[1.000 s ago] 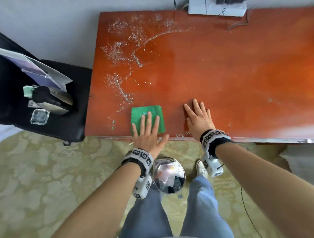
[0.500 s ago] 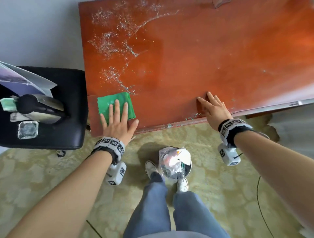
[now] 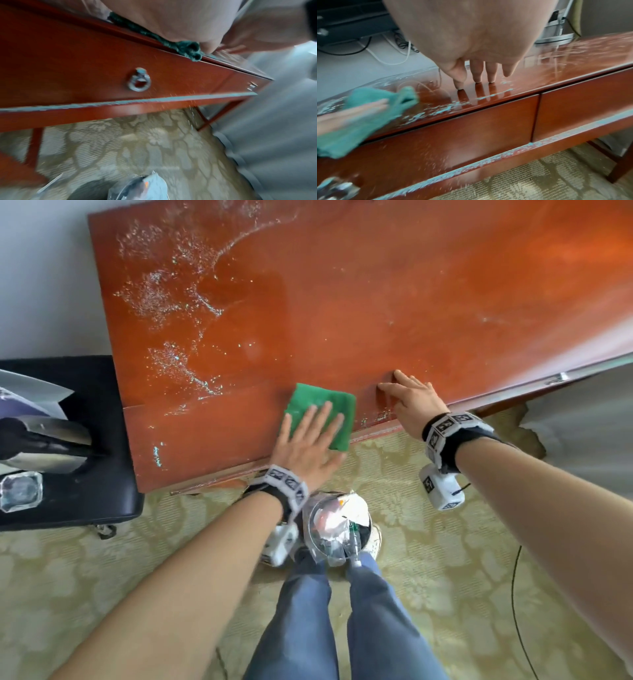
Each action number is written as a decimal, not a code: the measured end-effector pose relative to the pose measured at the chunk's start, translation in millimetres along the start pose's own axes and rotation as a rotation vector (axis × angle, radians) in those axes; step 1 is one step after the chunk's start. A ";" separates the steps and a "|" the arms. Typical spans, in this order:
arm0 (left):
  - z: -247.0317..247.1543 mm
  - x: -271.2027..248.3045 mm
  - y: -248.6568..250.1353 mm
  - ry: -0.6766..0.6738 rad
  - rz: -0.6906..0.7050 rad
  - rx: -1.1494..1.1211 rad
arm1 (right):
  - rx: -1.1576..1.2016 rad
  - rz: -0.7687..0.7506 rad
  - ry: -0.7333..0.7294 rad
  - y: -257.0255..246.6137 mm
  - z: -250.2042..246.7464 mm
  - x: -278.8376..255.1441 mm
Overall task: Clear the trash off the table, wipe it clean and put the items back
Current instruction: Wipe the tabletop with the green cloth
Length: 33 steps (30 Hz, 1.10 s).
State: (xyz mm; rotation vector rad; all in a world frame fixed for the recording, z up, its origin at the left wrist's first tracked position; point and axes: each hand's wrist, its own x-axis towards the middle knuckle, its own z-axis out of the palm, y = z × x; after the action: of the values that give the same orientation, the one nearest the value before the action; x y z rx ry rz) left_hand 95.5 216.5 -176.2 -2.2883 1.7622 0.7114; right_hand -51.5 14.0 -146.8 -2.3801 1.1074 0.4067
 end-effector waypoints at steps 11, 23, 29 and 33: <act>-15.7 43.6 59.8 0.044 -0.325 -0.158 | 0.024 -0.022 0.069 107.4 -33.3 9.8; -8.8 52.9 87.8 0.113 -0.335 -0.159 | 0.023 -0.198 0.089 147.0 -36.6 20.5; -19.0 68.2 96.4 0.114 -0.583 -0.244 | 0.025 -0.222 0.064 150.8 -39.6 22.6; -23.7 102.6 176.5 0.084 -0.266 -0.149 | 0.034 -0.218 0.060 144.4 -40.3 26.6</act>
State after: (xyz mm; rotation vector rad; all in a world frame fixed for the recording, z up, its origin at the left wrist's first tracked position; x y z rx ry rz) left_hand -45.6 67.0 -176.1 -2.6215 1.4380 0.7260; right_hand -144.2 -104.9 -168.0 -2.4637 0.8605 0.2408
